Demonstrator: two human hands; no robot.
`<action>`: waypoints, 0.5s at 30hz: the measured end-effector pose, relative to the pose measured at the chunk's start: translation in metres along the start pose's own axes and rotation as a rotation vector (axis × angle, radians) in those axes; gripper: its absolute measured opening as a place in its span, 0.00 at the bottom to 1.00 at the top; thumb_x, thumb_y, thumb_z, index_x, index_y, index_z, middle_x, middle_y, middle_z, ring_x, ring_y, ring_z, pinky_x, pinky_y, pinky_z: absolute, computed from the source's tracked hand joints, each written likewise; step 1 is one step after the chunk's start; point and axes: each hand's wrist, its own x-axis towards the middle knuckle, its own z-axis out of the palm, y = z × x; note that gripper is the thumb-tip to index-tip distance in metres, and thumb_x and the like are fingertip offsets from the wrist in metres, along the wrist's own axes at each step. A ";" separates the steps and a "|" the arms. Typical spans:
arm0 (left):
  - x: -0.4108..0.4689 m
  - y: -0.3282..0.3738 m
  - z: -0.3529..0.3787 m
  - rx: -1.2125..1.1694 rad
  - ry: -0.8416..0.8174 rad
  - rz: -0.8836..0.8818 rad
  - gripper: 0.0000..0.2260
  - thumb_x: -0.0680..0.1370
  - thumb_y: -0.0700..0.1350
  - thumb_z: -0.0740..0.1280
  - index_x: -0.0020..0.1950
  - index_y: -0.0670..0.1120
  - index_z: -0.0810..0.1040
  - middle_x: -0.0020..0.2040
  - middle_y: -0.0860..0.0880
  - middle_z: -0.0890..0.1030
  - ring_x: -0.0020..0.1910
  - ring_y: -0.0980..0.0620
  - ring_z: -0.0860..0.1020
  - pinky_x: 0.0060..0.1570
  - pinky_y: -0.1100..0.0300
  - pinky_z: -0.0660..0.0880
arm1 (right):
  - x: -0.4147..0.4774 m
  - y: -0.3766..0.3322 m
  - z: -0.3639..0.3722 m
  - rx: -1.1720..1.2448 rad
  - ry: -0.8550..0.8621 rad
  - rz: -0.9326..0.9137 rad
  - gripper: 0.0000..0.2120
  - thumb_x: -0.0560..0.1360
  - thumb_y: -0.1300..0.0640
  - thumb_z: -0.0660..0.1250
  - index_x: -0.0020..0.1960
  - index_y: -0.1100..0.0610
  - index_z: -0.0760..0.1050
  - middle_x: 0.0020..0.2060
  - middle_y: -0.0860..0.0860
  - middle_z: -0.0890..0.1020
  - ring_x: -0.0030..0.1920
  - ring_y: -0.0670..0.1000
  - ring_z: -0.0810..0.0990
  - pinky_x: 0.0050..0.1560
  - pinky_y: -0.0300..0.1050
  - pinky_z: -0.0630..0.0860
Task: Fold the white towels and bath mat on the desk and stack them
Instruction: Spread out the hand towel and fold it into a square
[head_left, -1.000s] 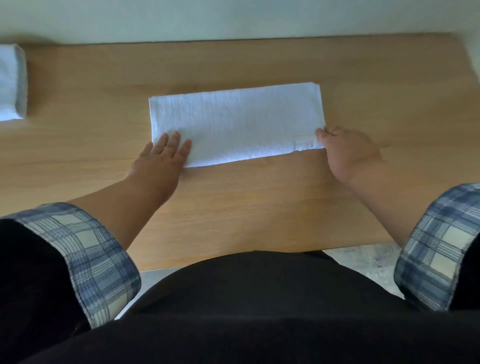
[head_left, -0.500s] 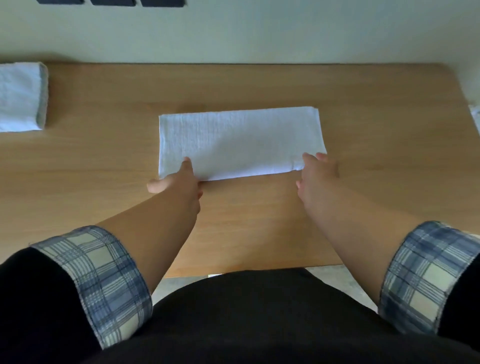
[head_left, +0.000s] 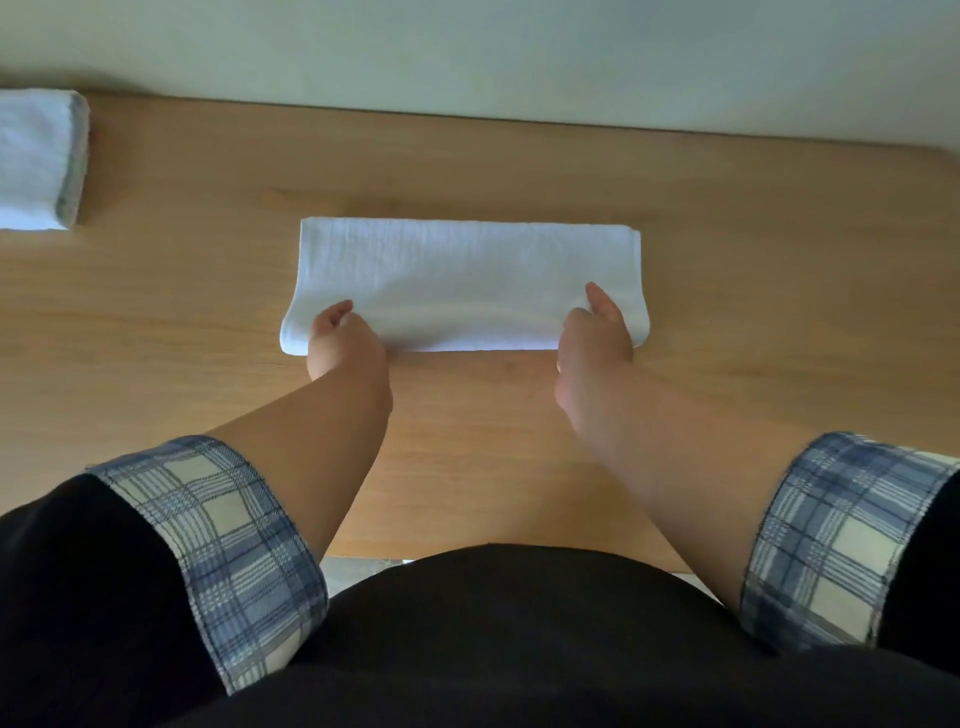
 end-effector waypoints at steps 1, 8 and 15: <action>-0.002 0.002 -0.002 -0.025 -0.019 -0.030 0.17 0.76 0.50 0.57 0.57 0.67 0.79 0.55 0.54 0.82 0.43 0.54 0.81 0.40 0.58 0.76 | 0.000 -0.002 -0.005 -0.079 0.023 -0.011 0.27 0.79 0.62 0.57 0.73 0.39 0.68 0.47 0.44 0.76 0.31 0.44 0.72 0.32 0.39 0.71; 0.004 -0.005 -0.013 0.107 -0.050 0.075 0.14 0.78 0.52 0.68 0.62 0.67 0.77 0.50 0.57 0.80 0.43 0.55 0.79 0.36 0.61 0.75 | -0.011 -0.001 -0.011 -0.245 0.028 -0.131 0.19 0.78 0.57 0.66 0.63 0.37 0.77 0.59 0.43 0.80 0.50 0.45 0.81 0.59 0.46 0.79; 0.018 0.028 -0.059 0.116 -0.081 0.111 0.27 0.77 0.46 0.64 0.74 0.67 0.67 0.49 0.60 0.75 0.49 0.47 0.82 0.49 0.53 0.79 | -0.059 0.005 0.020 -0.428 0.006 -0.320 0.32 0.75 0.55 0.62 0.74 0.33 0.63 0.65 0.43 0.74 0.55 0.52 0.81 0.60 0.51 0.78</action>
